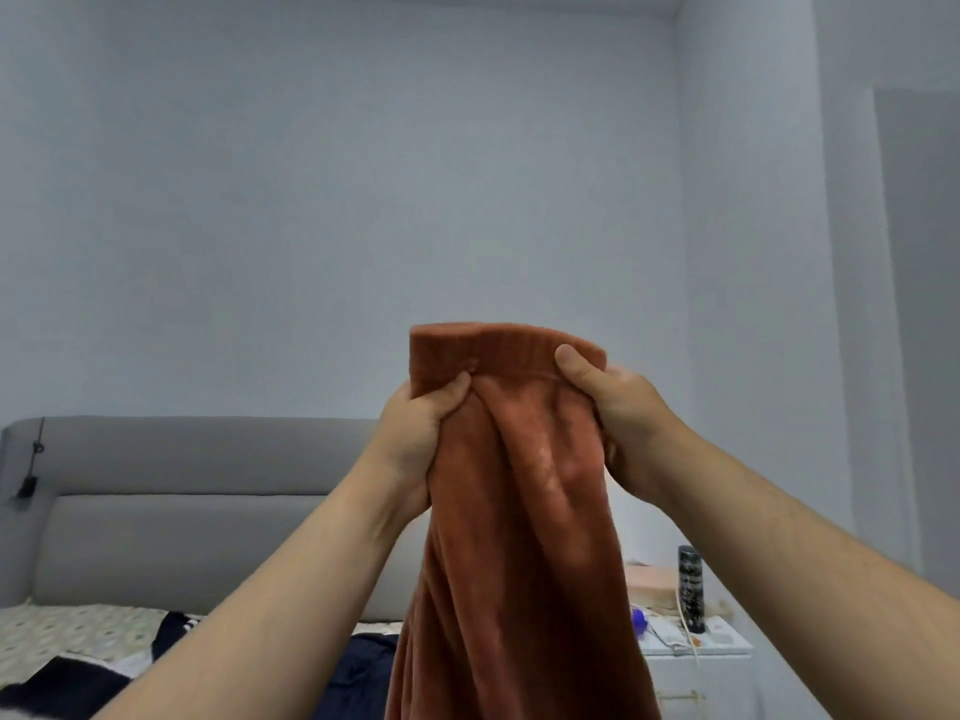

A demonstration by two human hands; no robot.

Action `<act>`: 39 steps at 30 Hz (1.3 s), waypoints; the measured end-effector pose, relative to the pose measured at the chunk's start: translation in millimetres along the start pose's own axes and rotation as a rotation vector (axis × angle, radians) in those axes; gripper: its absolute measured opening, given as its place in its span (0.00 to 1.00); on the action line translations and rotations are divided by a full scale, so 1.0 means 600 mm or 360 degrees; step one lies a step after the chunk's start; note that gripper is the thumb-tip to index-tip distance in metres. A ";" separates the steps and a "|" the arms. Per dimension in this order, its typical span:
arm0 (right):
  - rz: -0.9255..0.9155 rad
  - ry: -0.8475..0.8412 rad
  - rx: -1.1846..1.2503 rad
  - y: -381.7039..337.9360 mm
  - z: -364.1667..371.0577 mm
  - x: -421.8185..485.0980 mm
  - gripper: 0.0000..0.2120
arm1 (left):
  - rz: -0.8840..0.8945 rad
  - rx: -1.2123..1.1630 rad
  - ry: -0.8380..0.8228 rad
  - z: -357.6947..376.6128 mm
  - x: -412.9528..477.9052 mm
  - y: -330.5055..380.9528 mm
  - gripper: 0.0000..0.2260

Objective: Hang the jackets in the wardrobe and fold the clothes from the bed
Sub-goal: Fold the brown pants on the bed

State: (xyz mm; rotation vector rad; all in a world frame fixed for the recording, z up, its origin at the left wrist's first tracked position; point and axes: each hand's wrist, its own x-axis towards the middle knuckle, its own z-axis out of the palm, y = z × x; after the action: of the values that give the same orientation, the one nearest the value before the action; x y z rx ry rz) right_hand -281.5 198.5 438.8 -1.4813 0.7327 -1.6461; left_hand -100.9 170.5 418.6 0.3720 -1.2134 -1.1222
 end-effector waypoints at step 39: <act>0.0551 0.0084 -0.0215 0.136 0.042 0.013 0.15 | -0.0450 0.0337 0.0126 -0.155 0.016 -0.048 0.13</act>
State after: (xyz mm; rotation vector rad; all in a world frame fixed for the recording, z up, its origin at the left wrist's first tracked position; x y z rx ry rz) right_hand -242.7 151.4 378.8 -1.3176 1.0826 -1.3972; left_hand -34.0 120.3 367.9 0.7616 -1.2384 -1.2092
